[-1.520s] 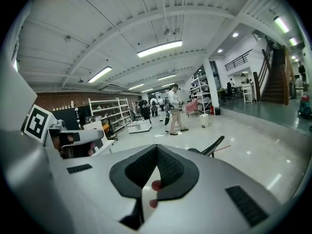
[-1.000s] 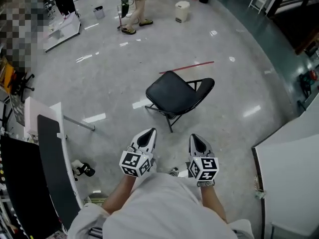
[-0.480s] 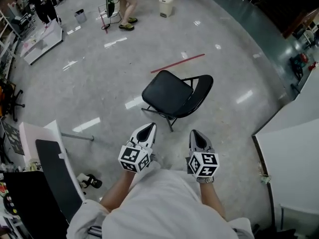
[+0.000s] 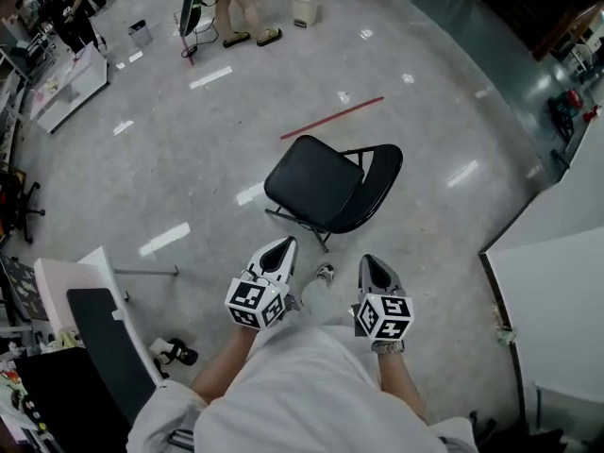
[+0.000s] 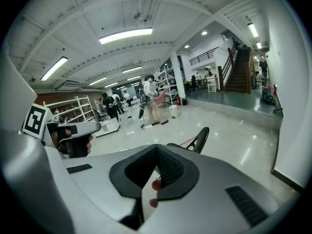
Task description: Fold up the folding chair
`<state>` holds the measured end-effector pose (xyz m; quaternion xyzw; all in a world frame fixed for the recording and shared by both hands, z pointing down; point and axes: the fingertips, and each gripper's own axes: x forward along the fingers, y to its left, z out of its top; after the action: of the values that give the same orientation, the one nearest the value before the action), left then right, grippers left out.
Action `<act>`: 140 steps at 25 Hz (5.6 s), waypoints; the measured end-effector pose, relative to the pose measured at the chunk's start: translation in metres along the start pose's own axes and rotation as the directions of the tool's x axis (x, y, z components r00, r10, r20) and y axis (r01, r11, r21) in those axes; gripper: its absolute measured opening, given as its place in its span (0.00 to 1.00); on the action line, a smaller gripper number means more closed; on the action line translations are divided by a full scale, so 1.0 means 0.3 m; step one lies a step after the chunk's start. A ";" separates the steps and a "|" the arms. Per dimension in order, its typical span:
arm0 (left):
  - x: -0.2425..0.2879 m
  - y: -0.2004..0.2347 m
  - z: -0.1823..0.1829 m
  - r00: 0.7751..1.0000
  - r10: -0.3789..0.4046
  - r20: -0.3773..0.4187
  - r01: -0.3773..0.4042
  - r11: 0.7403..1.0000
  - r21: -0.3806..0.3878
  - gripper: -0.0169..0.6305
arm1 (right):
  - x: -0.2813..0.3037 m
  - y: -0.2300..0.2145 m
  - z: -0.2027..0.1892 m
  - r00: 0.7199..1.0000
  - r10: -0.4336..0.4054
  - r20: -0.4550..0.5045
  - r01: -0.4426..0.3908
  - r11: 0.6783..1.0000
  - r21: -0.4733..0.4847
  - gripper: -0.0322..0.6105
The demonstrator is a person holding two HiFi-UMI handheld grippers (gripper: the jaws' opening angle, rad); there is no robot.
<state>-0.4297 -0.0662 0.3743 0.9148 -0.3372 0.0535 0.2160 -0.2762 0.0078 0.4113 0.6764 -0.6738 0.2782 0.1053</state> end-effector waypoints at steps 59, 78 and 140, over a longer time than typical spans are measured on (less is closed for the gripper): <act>0.924 0.470 -0.205 0.869 -0.296 -0.397 0.316 0.948 -0.014 0.04 | 0.765 -0.612 -0.300 0.849 -0.282 -0.448 0.460 0.811 0.362 0.24; 1.115 0.711 -0.447 0.862 -0.268 -0.431 0.264 0.962 -0.072 0.04 | 1.013 -0.639 -0.494 0.821 -0.162 -0.547 0.420 0.821 0.387 0.32; 1.360 1.657 -1.471 0.492 -0.565 -0.663 0.166 0.808 -0.566 0.61 | 0.963 -0.679 -0.522 0.838 -0.107 -0.535 0.404 0.780 0.477 0.27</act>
<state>-0.4138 -0.4559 1.0499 0.7660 0.0048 0.3388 0.5463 -0.1336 -0.1433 0.7374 0.6731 -0.4091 0.6082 0.0985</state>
